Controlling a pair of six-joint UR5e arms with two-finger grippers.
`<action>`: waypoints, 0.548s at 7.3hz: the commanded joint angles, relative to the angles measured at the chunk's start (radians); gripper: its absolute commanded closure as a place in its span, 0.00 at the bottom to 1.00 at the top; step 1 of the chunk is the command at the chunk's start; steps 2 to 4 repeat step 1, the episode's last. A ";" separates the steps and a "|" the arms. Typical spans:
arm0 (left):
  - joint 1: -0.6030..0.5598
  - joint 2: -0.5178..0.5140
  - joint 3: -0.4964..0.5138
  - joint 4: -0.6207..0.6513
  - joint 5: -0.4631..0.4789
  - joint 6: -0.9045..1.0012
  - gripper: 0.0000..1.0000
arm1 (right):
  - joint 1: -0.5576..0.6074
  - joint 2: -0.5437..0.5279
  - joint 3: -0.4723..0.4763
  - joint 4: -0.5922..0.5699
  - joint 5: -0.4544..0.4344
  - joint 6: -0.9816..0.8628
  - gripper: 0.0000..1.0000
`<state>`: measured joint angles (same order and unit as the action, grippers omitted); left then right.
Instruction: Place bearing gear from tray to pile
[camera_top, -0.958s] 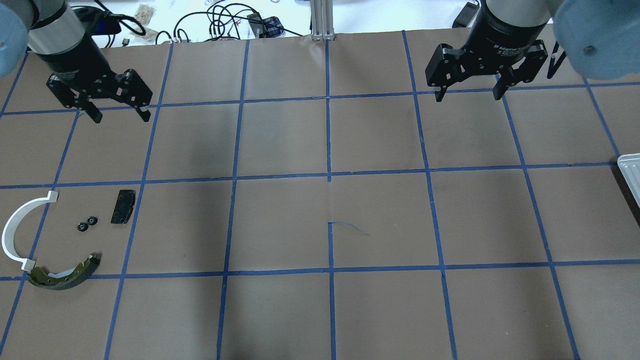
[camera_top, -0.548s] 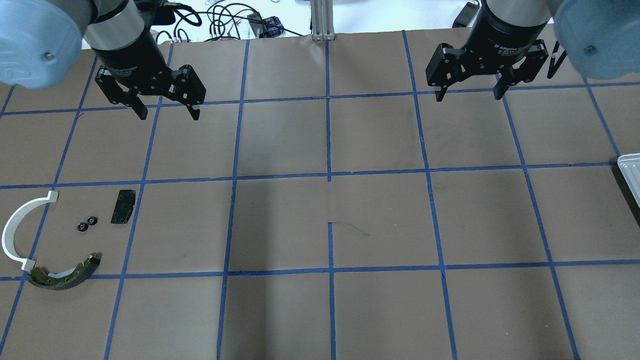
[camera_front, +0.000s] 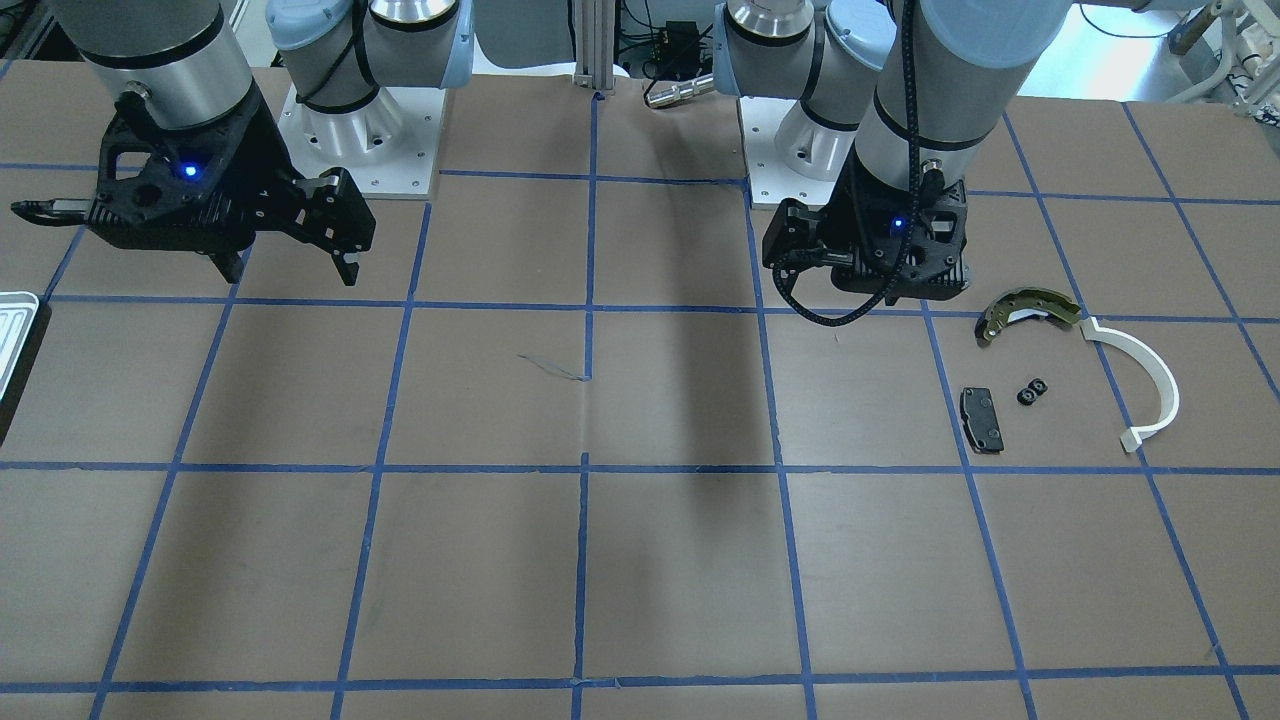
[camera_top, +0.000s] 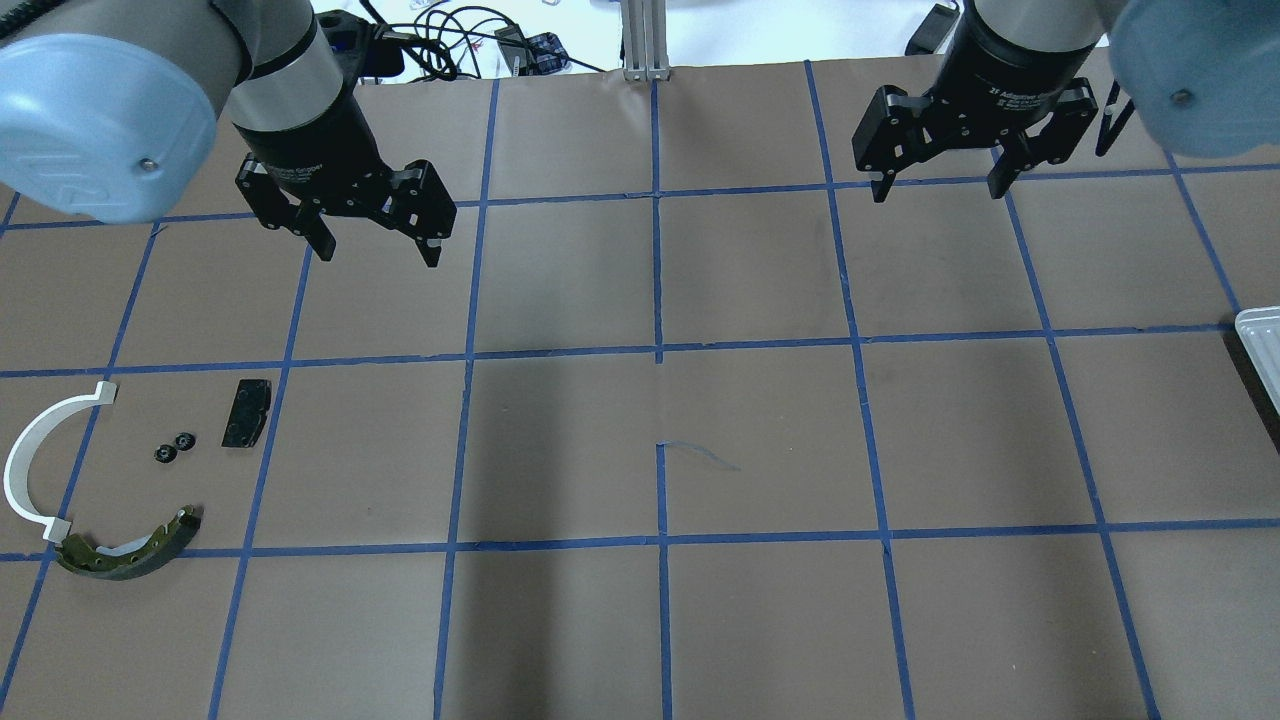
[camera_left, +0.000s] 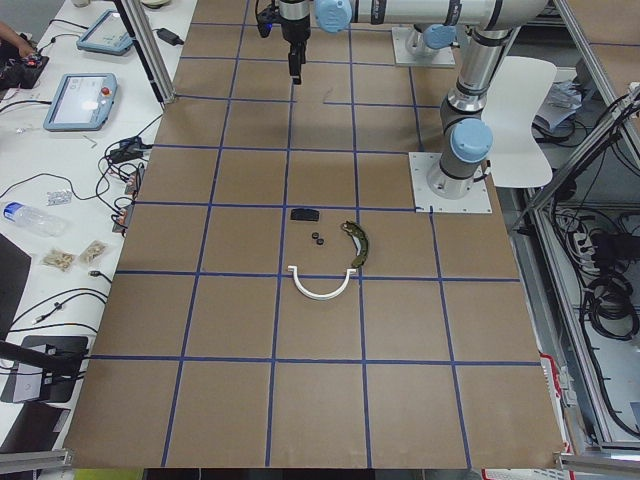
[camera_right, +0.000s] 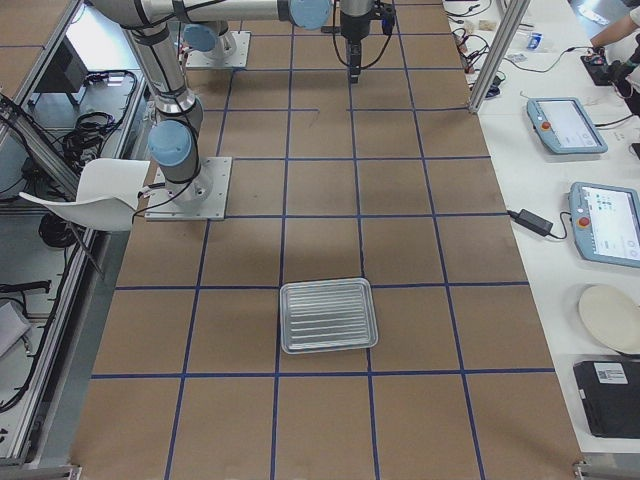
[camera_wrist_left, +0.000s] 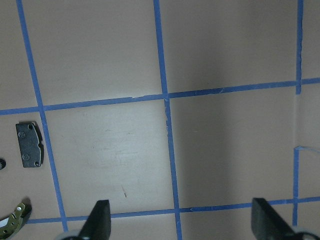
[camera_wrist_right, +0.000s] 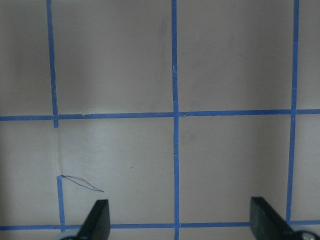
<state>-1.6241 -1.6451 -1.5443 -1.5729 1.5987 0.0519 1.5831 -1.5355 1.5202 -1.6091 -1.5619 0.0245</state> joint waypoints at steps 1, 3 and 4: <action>-0.002 0.004 -0.008 0.001 -0.043 0.000 0.00 | 0.000 0.000 0.000 0.000 0.000 0.000 0.00; -0.002 0.004 -0.008 0.001 -0.043 0.000 0.00 | 0.000 0.000 0.000 0.000 0.000 0.000 0.00; -0.002 0.004 -0.008 0.001 -0.043 0.000 0.00 | 0.000 0.000 0.000 0.000 0.000 0.000 0.00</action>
